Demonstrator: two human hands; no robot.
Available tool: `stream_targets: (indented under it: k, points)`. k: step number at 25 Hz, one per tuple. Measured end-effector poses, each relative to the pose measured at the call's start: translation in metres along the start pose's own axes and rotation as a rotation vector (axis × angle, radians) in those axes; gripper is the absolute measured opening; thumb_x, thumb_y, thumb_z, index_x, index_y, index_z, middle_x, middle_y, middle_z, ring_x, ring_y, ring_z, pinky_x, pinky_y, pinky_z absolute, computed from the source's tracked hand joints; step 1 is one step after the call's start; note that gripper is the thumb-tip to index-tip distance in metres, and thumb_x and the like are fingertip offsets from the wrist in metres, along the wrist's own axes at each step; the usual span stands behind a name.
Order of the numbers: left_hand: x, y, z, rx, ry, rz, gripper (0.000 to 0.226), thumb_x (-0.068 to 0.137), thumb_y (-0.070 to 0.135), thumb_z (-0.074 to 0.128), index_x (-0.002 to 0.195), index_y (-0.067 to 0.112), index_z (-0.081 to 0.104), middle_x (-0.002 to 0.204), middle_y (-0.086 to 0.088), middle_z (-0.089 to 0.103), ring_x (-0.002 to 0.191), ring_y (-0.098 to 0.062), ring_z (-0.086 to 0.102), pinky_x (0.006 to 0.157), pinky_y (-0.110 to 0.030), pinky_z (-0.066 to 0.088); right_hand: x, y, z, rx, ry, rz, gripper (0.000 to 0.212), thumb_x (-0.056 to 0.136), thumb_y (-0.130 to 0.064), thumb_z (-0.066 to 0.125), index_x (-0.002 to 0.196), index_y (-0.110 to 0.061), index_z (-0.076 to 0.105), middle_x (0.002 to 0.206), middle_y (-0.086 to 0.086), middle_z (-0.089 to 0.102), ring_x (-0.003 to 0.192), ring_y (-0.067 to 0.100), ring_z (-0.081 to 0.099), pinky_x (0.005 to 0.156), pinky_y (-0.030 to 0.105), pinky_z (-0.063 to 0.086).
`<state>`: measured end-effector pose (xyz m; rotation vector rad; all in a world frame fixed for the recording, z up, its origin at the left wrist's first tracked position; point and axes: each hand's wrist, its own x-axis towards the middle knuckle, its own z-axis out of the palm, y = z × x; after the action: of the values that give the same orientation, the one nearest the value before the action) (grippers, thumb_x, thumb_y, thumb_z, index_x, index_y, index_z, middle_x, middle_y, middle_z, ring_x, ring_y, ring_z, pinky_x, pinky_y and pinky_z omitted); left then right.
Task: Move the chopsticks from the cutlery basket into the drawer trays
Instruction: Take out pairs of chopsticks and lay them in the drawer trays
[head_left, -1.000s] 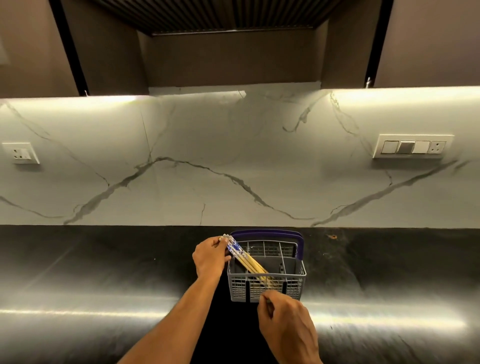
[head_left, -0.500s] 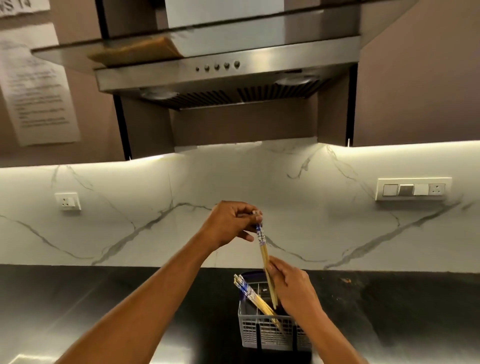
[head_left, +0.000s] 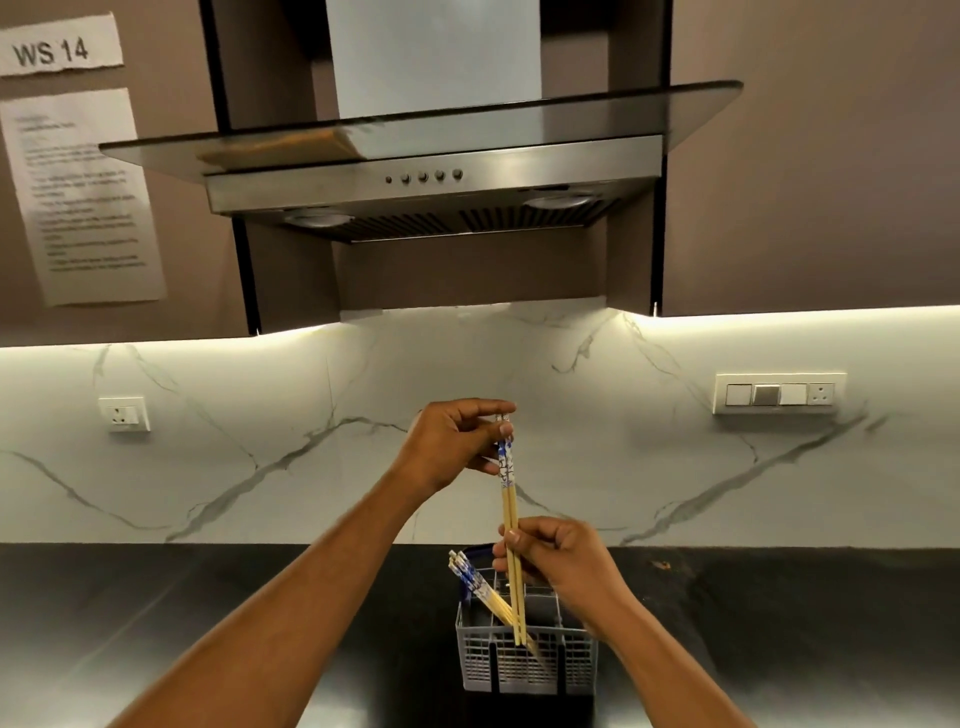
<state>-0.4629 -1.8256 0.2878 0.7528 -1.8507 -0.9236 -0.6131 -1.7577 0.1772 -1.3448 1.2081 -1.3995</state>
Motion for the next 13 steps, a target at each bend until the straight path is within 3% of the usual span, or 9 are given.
stream_targets:
  k: [7,13]
  points:
    - [-0.017,-0.024,-0.011,-0.078,-0.097,-0.055,0.022,0.088,0.006,0.067,0.106,0.018,0.073,0.085,-0.009,0.076,0.073,-0.020,0.073,0.065,-0.029,0.063,-0.018,0.019,0.021,-0.017,0.027,0.075,0.013,0.091,-0.011,0.065,0.098,-0.009,0.076,0.091,0.014,0.077,0.088,0.026,0.075,0.088,0.044,0.059]
    - [-0.099,-0.133,0.014,-0.199,-0.252,-0.271,0.024,0.087,0.011,0.070,0.111,0.015,0.072,0.091,-0.015,0.077,0.074,-0.024,0.074,0.064,-0.025,0.062,-0.095,0.119,0.058,0.053,0.158,0.320,0.016,0.091,-0.009,0.066,0.104,-0.002,0.072,0.094,0.016,0.077,0.091,0.029,0.075,0.085,0.039,0.060]
